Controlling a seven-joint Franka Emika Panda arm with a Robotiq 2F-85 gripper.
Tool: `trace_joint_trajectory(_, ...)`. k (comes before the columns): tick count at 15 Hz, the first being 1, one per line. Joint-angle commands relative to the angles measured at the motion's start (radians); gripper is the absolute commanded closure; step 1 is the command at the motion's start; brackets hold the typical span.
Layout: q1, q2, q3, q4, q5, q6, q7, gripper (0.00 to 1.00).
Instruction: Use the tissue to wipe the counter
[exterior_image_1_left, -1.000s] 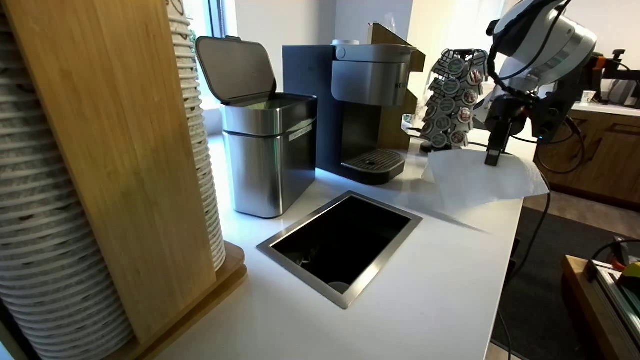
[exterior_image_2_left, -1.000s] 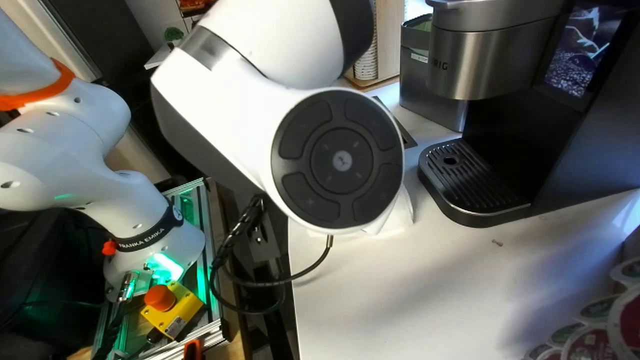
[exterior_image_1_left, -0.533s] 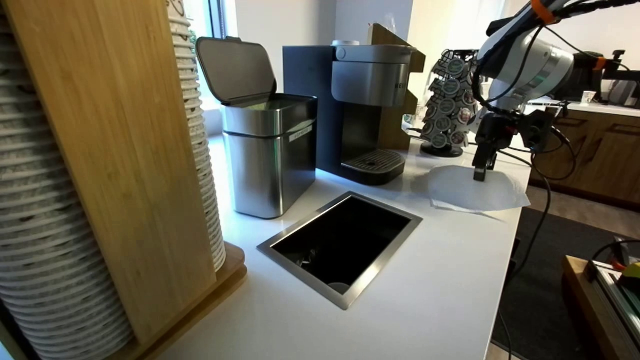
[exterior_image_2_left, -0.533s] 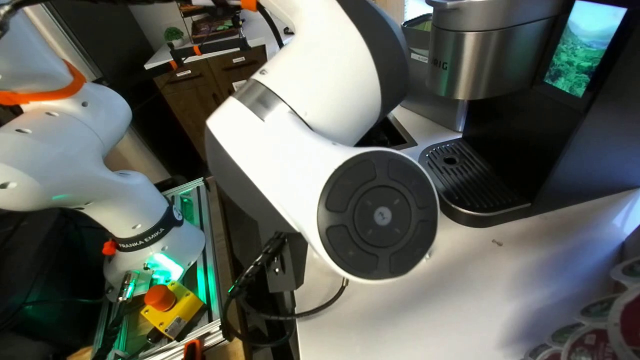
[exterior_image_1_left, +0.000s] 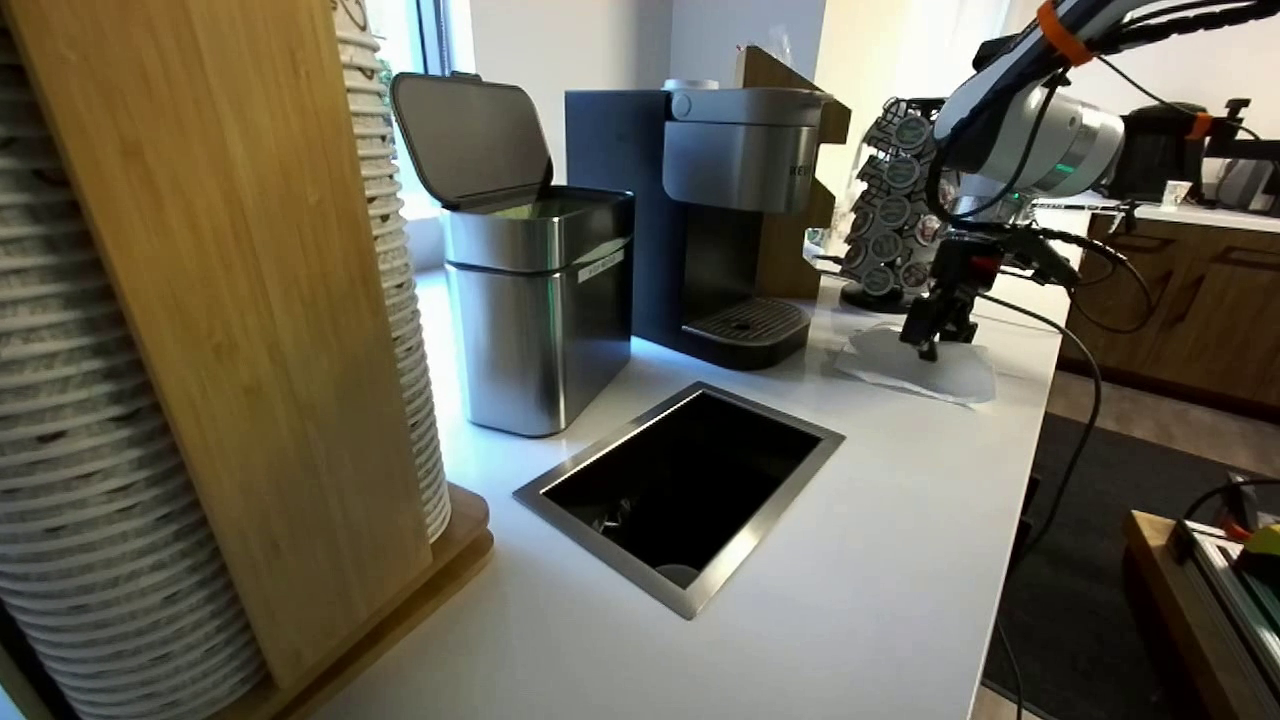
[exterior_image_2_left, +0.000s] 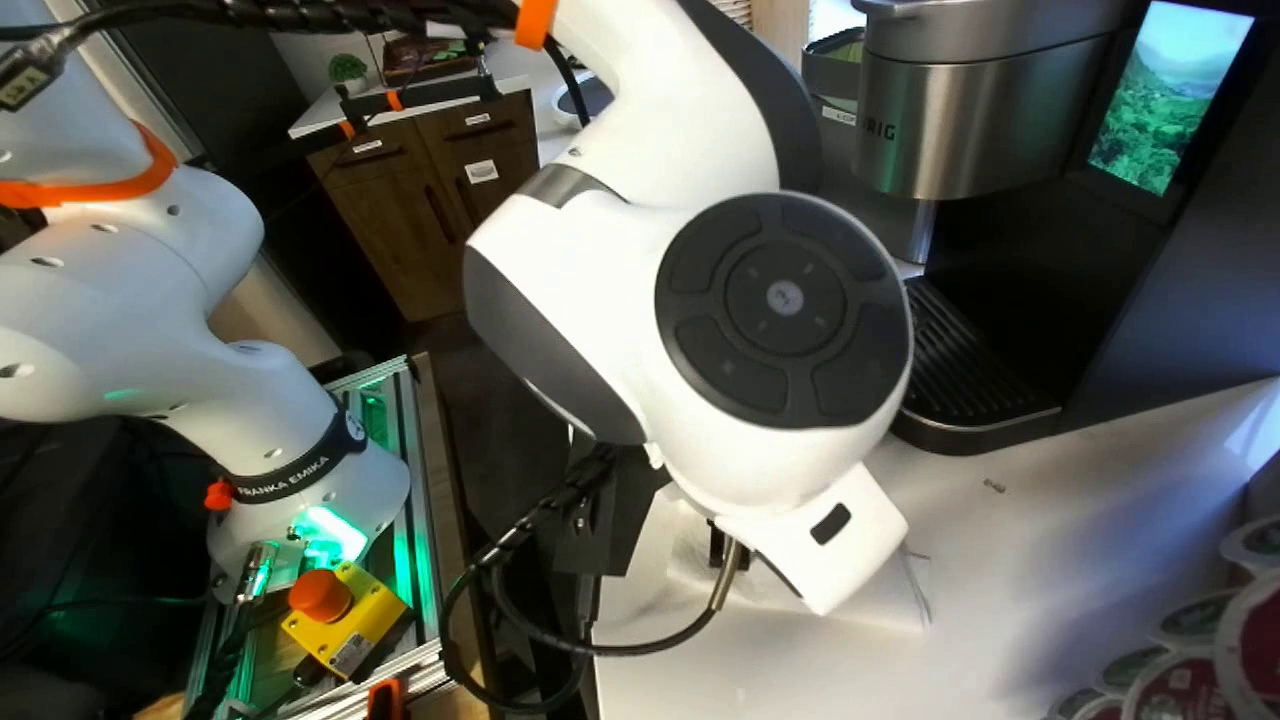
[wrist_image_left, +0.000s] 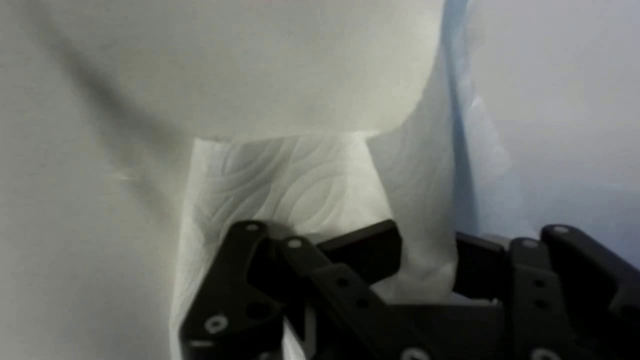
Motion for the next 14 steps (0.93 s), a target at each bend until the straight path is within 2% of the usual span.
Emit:
trace_joint_trajectory(1,0.029,-0.031,0.029,-0.051,-0.175,0.158,0.23,1.0)
trace_joint_trajectory(4,0.062,-0.019,0.034,-0.072,-0.397,0.242,0.439,1.0)
trace_joint_trajectory(6,0.083,-0.027,0.046,-0.088,-0.505,0.242,0.517,1.0)
trace_joint_trajectory(7,0.09,-0.042,0.06,-0.098,-0.523,0.231,0.517,1.0)
trace_joint_trajectory(9,0.101,-0.087,0.091,-0.126,-0.518,0.234,0.48,1.0)
trace_joint_trajectory(14,0.135,-0.168,0.177,-0.202,-0.389,0.3,0.313,1.0)
